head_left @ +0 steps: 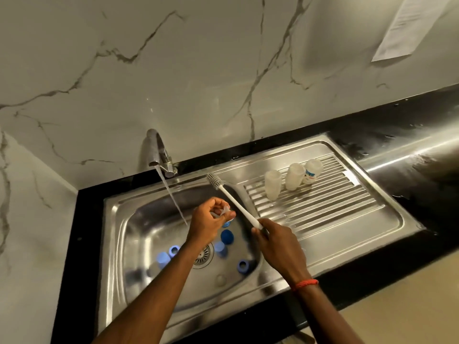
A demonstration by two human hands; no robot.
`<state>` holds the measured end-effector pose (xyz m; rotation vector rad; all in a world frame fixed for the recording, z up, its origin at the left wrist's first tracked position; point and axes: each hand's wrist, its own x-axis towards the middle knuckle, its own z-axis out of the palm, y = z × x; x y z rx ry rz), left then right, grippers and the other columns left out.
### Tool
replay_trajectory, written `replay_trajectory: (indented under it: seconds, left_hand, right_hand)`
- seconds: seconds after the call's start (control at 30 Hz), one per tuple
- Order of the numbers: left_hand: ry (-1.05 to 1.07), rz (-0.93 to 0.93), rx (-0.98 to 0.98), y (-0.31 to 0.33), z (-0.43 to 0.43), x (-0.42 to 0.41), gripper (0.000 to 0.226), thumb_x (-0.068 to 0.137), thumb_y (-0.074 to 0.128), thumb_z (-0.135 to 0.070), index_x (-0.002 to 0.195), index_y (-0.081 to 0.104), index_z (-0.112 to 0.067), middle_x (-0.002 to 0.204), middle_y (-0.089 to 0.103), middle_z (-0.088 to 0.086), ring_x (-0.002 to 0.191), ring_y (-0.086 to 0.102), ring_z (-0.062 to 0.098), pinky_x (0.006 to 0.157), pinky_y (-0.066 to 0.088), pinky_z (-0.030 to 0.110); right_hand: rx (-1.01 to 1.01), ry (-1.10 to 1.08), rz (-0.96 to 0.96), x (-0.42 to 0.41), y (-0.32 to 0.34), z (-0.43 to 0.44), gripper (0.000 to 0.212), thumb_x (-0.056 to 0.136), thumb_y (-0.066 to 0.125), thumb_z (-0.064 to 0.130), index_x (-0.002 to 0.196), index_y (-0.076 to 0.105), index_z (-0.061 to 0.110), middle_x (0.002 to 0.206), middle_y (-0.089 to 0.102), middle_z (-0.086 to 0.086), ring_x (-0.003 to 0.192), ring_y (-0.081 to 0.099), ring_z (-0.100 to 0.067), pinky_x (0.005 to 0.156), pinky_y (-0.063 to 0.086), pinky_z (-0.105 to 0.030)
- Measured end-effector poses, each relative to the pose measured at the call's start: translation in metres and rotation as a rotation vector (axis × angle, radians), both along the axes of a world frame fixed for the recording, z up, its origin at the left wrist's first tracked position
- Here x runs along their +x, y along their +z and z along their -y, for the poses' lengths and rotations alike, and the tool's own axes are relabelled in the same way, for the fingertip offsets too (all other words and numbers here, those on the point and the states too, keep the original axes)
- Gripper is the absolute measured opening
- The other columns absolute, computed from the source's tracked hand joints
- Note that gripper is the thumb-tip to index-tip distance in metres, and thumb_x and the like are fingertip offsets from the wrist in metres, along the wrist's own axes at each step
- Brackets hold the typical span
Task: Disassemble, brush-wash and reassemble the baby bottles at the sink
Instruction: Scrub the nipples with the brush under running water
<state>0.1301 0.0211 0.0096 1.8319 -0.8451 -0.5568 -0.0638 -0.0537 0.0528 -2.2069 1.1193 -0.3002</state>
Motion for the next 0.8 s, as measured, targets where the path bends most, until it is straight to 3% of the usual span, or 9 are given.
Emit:
replay_trajectory:
  seconds: [0.2, 0.33, 0.5, 0.57, 0.67, 0.8]
  left_hand:
    - [-0.057, -0.105, -0.044, -0.004, 0.033, -0.022, 0.024, 0.075, 0.087, -0.015, 0.092, 0.071, -0.019, 0.084, 0.075, -0.004, 0.082, 0.072, 0.013, 0.071, 0.058, 0.023]
    - [-0.103, -0.116, -0.042, -0.011, 0.055, -0.042, 0.024, 0.075, 0.087, -0.012, 0.094, 0.072, -0.018, 0.087, 0.076, 0.002, 0.085, 0.073, 0.017, 0.077, 0.06, 0.028]
    - [-0.089, -0.042, 0.002, -0.02, 0.083, -0.064, 0.027, 0.074, 0.088, -0.012, 0.097, 0.074, -0.017, 0.085, 0.07, -0.002, 0.072, 0.063, 0.002, 0.063, 0.053, 0.016]
    - [-0.087, -0.045, 0.017, -0.027, 0.096, -0.068, 0.029, 0.075, 0.087, -0.011, 0.098, 0.072, -0.017, 0.089, 0.071, 0.001, 0.077, 0.064, 0.004, 0.065, 0.054, 0.015]
    - [-0.096, -0.002, 0.055, -0.039, 0.113, -0.074, 0.027, 0.076, 0.086, -0.018, 0.098, 0.071, -0.022, 0.093, 0.071, -0.008, 0.088, 0.066, 0.008, 0.07, 0.055, 0.015]
    - [-0.041, 0.02, 0.105, -0.057, 0.132, -0.08, 0.025, 0.074, 0.088, -0.025, 0.09, 0.07, -0.027, 0.088, 0.07, -0.01, 0.085, 0.067, 0.007, 0.068, 0.058, 0.02]
  right_hand:
    - [0.02, -0.08, 0.076, -0.02, 0.0, 0.017, 0.026, 0.095, 0.056, 0.049, 0.111, 0.066, 0.03, 0.084, 0.069, 0.007, 0.074, 0.062, -0.011, 0.069, 0.054, -0.038]
    - [0.029, -0.118, 0.111, -0.037, 0.0, 0.031, 0.02, 0.096, 0.057, 0.049, 0.107, 0.065, 0.035, 0.074, 0.065, 0.011, 0.066, 0.06, -0.005, 0.061, 0.049, -0.027]
    - [0.045, -0.143, 0.12, -0.058, -0.004, 0.047, 0.02, 0.096, 0.058, 0.047, 0.108, 0.066, 0.033, 0.072, 0.063, 0.013, 0.065, 0.059, -0.005, 0.061, 0.05, -0.029]
    - [0.067, -0.159, 0.142, -0.066, -0.006, 0.052, 0.022, 0.096, 0.058, 0.045, 0.111, 0.067, 0.032, 0.075, 0.064, 0.013, 0.065, 0.059, -0.006, 0.059, 0.048, -0.025]
    - [0.08, -0.187, 0.156, -0.08, -0.009, 0.061, 0.026, 0.096, 0.057, 0.046, 0.11, 0.068, 0.027, 0.076, 0.066, 0.008, 0.063, 0.06, -0.01, 0.062, 0.055, -0.034]
    - [0.103, -0.221, 0.172, -0.097, -0.01, 0.072, 0.028, 0.095, 0.059, 0.045, 0.114, 0.068, 0.027, 0.078, 0.068, 0.005, 0.064, 0.061, -0.01, 0.061, 0.054, -0.031]
